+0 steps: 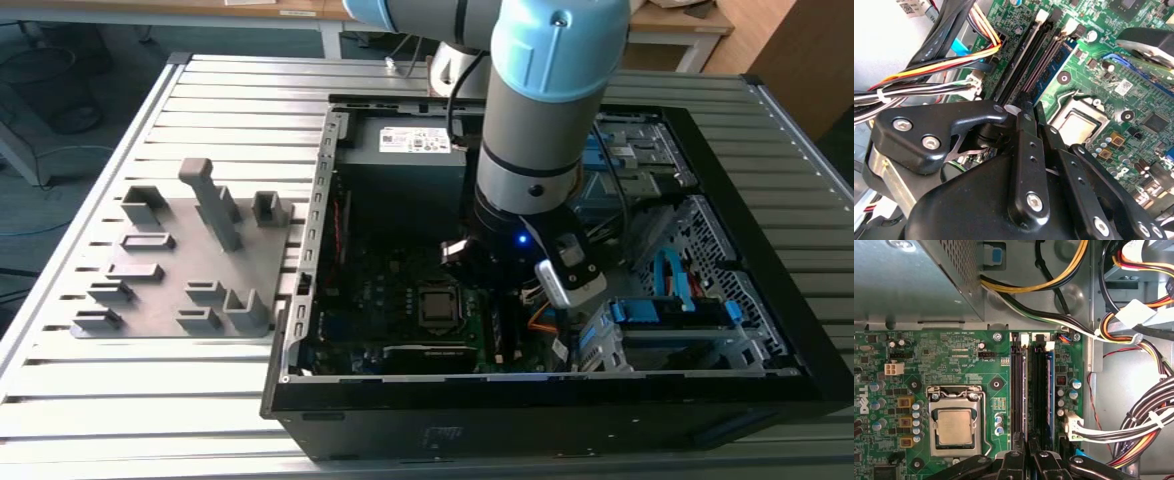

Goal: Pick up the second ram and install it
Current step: 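Insert the second ram into the second slot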

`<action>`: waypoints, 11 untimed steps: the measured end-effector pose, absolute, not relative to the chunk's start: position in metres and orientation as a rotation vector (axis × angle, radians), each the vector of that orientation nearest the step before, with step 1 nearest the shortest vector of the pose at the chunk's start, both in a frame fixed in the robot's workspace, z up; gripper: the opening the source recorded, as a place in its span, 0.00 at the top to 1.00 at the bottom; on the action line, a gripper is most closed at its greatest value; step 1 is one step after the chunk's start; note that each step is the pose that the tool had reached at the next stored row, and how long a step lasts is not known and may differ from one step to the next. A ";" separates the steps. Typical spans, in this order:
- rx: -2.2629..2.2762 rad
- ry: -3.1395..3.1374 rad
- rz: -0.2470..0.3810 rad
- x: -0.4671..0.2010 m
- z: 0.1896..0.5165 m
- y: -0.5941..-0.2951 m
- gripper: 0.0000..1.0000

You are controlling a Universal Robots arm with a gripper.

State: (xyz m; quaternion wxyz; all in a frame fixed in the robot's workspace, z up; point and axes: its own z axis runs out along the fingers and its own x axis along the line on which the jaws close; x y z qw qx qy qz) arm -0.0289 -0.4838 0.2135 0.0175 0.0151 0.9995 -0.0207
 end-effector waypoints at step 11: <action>0.047 3.105 -0.064 -0.029 0.212 -0.481 0.86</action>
